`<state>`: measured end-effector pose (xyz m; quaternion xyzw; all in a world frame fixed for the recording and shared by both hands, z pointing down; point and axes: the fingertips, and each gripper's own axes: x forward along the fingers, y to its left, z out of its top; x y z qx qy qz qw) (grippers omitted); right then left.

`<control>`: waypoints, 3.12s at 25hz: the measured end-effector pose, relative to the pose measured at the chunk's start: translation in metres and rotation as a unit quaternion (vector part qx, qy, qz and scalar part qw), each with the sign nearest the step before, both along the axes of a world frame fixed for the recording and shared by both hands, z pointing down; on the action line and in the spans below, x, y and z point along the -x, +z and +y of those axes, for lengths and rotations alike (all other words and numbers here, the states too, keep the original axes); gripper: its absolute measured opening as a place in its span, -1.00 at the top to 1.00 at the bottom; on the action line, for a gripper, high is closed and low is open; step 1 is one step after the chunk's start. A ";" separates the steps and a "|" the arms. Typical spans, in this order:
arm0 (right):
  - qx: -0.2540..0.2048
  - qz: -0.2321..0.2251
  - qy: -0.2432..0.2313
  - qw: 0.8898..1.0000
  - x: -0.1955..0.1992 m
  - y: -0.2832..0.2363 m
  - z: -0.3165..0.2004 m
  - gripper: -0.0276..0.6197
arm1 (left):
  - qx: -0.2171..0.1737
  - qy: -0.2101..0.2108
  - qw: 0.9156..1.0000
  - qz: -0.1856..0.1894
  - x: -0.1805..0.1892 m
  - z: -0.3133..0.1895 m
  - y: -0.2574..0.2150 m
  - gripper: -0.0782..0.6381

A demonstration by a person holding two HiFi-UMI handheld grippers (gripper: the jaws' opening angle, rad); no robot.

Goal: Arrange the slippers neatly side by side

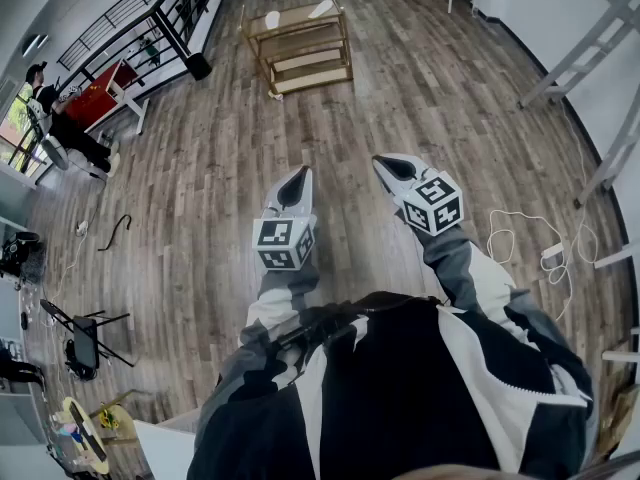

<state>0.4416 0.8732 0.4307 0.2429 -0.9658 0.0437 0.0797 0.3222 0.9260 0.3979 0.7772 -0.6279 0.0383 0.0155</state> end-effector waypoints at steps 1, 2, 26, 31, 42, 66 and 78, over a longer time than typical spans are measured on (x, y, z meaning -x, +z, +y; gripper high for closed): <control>0.001 0.000 0.000 1.000 0.000 0.000 -0.001 0.91 | 0.001 -0.001 1.000 0.000 0.001 -0.001 0.000 0.74; 0.001 0.000 0.000 1.000 0.000 -0.001 -0.002 0.91 | 0.001 -0.002 1.000 0.000 0.002 -0.001 0.000 0.75; 0.002 -0.022 -0.030 0.999 0.001 -0.004 -0.007 0.90 | 0.005 0.000 1.000 -0.023 -0.010 -0.009 0.001 0.75; 0.012 -0.029 -0.046 0.998 0.006 -0.003 -0.005 0.90 | 0.007 -0.005 1.000 -0.021 -0.008 -0.010 0.003 0.75; 0.014 -0.035 -0.055 0.998 0.027 -0.001 -0.021 0.90 | 0.027 0.009 1.000 -0.012 0.008 -0.041 0.019 0.75; 0.008 -0.011 0.015 1.000 0.185 0.011 -0.200 0.90 | 0.036 0.065 0.997 -0.004 0.179 -0.222 0.038 0.75; 0.023 -0.003 0.027 0.999 0.210 0.028 -0.267 0.90 | 0.052 0.069 0.996 0.013 0.213 -0.294 0.062 0.75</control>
